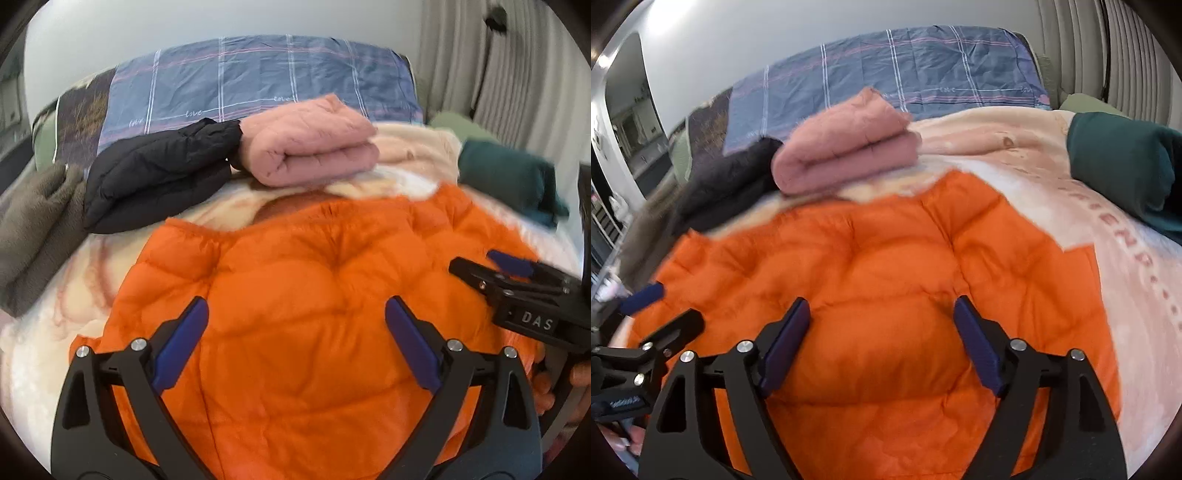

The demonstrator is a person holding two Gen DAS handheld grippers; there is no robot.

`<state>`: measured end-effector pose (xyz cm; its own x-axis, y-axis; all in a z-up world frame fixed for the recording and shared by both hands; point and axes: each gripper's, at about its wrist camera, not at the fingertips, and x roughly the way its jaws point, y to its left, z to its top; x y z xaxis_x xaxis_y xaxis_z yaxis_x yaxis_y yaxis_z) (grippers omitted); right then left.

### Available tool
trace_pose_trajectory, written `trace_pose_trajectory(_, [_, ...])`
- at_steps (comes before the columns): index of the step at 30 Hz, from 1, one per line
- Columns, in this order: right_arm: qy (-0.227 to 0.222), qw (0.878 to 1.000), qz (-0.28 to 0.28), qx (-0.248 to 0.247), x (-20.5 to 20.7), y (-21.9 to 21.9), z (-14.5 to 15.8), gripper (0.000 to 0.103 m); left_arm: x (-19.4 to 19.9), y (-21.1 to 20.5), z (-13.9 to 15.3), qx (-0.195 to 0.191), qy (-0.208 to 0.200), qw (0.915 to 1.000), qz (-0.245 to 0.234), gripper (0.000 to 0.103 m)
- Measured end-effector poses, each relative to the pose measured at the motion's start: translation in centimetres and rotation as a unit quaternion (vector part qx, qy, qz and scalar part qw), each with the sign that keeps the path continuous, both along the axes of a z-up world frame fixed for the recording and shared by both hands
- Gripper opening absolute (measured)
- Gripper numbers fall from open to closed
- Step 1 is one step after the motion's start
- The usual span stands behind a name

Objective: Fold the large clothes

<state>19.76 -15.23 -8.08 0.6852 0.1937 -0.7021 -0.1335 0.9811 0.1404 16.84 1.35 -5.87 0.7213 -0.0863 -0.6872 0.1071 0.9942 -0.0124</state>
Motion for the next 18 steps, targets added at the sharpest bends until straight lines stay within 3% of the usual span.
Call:
trace_pose_trajectory(2, [-0.014,1.000,0.001,-0.018,-0.2,0.2,-1.6,0.085,0.2,-0.6,-2.1,0.027,0.014,0.9995,0.002,0.101])
trace_pose_trajectory(4, [-0.015,1.000,-0.002,-0.018,-0.1,0.3,-2.1,0.086,0.5,-0.2,-3.5,-0.001,0.023,0.9996,0.012,0.101])
trace_pose_trajectory(13, [-0.017,0.999,-0.006,-0.046,0.2,0.9,-2.6,0.086,0.7,-0.7,-4.2,0.024,0.021,0.9993,0.020,0.101])
trace_pose_trajectory(18, [-0.016,1.000,0.004,-0.018,-1.2,-0.2,-1.2,0.087,-0.1,0.1,-3.1,0.013,0.012,0.9994,0.029,0.101])
